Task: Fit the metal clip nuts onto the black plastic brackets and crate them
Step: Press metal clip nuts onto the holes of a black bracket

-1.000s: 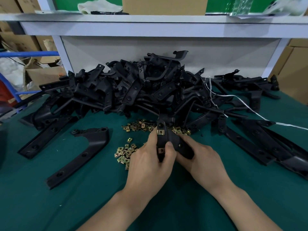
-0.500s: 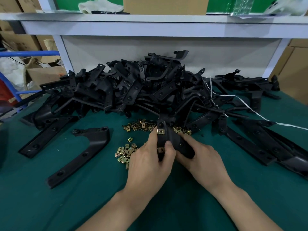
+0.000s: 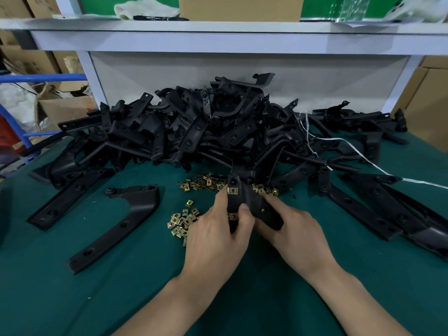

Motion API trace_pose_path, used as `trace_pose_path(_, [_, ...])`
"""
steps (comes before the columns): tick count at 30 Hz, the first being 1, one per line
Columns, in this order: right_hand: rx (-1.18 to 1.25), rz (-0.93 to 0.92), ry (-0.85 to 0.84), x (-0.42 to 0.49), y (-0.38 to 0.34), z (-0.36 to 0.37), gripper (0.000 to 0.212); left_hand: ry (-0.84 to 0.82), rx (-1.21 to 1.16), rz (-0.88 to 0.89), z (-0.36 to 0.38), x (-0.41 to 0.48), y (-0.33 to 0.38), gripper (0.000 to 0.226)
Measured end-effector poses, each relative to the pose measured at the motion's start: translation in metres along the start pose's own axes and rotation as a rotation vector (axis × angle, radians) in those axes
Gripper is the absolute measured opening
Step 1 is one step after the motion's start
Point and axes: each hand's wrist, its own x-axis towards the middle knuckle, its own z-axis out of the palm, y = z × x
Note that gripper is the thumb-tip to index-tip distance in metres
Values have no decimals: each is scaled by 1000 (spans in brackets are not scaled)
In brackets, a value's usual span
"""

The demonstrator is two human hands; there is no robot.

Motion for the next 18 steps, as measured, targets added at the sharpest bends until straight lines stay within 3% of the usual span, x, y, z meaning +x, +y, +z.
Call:
trace_pose_path(5, [-4,6,5,0,2,1,47,14,-174,-105,0,0,1,40])
trace_pose_path(9, [-5,17,3,0,3,2,46,66,-470,-143,-2,5,1,25])
trace_pose_path(18, [-5,30,-12,1,1,1,49,96,-709,-183,-4,9,4,12])
